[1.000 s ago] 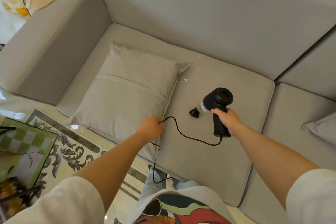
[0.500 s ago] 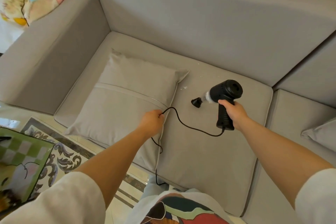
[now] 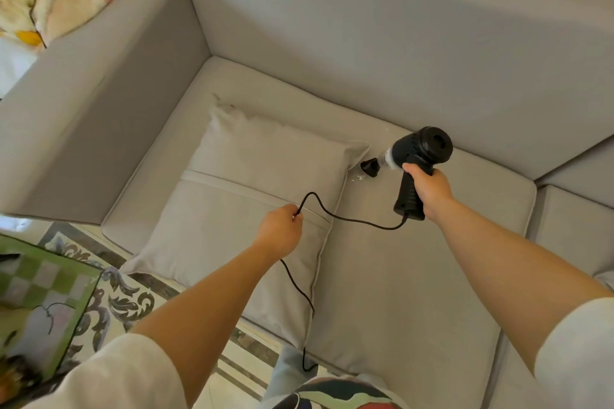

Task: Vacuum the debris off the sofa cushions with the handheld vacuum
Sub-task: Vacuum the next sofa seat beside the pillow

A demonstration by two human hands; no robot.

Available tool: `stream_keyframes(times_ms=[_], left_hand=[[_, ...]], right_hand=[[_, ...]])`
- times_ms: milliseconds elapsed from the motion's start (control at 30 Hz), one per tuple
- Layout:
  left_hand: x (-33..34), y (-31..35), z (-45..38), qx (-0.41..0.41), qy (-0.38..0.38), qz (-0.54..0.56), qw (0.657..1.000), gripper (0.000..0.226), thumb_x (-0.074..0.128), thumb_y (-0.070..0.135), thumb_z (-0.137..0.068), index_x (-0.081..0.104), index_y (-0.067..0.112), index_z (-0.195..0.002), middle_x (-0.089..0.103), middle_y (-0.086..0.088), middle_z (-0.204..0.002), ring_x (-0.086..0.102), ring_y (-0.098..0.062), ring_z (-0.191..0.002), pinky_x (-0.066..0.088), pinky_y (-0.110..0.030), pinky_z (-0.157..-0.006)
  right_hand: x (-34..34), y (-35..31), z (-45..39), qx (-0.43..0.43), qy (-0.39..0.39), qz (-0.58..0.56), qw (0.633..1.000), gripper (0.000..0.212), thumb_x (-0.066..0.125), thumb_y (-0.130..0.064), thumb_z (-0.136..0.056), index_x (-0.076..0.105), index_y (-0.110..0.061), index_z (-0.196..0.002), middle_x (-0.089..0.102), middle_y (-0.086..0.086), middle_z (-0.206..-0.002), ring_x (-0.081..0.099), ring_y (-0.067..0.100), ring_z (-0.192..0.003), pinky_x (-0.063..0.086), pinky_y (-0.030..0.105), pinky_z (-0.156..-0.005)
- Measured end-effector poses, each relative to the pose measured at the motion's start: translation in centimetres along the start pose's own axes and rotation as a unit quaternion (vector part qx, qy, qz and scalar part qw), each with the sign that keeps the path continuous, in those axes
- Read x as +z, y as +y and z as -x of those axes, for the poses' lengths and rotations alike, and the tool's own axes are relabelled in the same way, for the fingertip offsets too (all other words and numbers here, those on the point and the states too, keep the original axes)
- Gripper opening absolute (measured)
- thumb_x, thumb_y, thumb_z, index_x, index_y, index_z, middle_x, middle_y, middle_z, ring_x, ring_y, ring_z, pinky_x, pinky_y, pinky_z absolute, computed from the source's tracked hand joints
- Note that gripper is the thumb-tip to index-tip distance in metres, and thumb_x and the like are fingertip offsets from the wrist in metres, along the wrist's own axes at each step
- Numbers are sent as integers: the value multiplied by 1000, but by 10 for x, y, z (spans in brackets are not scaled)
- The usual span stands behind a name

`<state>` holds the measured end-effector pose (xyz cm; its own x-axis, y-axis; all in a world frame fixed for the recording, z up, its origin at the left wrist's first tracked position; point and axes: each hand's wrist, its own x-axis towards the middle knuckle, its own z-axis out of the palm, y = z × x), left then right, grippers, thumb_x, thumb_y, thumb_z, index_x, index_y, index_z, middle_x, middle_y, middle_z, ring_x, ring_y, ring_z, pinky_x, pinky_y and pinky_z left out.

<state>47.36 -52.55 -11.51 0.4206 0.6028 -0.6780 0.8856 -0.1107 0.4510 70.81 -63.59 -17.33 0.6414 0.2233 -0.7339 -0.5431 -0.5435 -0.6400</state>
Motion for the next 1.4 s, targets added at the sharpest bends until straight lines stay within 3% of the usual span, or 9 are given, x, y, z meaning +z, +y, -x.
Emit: stream_keyframes(times_ms=[167,333,500,733,900,1033,1233,1400], left_hand=[[-2,-4,-15,-9,-17,8,1000,21,34,18,-99,50,9,-89,42,2,-62,37,-11,-50,29,-21,-45],[-4,-5,-20,-6,-18,0,1000,21,34,19,-99,50,9,-90,42,2,-62,37,-11,-51,29,-21,-45],[-3,-2,-19,-5,-21,-3,1000,22,34,19,-99,50,8,-90,42,1,-62,37,-11,-51,30,-21,-45],[0,1,-14,-6,-24,-9,1000,21,33,19,-99,51,10,-92,43,2,-63,37,-11,-51,29,-22,-45],[3,3,-10,-5,-19,-1,1000,27,34,18,-99,57,5,-101,43,2,-63,38,-11,-51,30,-21,-45],[7,5,-7,1,-21,-1,1000,26,34,17,-99,58,5,-100,44,2,-63,38,-11,-50,31,-22,-46],[11,13,-4,11,-27,-11,1000,22,34,18,-99,54,9,-94,44,2,-64,38,-10,-51,29,-21,-45],[16,29,-5,28,-36,-15,999,21,34,19,-99,52,10,-92,43,2,-63,38,-10,-53,31,-22,-48]], right_hand=[[18,-2,-10,0,1,37,999,50,64,-36,-79,50,-8,-118,57,10,-94,55,21,-72,43,37,-70],[17,-5,-13,11,8,23,1000,48,63,-36,-79,50,-9,-116,56,5,-81,56,20,-71,45,38,-72],[17,-5,-9,15,-17,43,999,45,63,-36,-80,52,-8,-113,57,9,-86,57,26,-79,47,39,-74],[20,0,-4,-3,-46,90,995,35,65,-35,-79,52,-10,-100,56,7,-80,57,26,-76,49,38,-73],[14,3,-2,-18,-44,95,994,35,64,-35,-79,51,-11,-101,55,6,-79,56,21,-70,45,30,-61],[6,3,-1,-17,-60,122,991,34,64,-36,-79,52,-11,-100,56,8,-81,56,24,-73,46,36,-70],[-10,6,4,15,-64,116,991,31,65,-35,-79,53,-10,-95,57,9,-81,57,24,-73,46,37,-70],[-41,15,4,22,-1,24,999,37,66,-34,-78,53,-9,-103,57,9,-81,58,25,-73,48,37,-70]])
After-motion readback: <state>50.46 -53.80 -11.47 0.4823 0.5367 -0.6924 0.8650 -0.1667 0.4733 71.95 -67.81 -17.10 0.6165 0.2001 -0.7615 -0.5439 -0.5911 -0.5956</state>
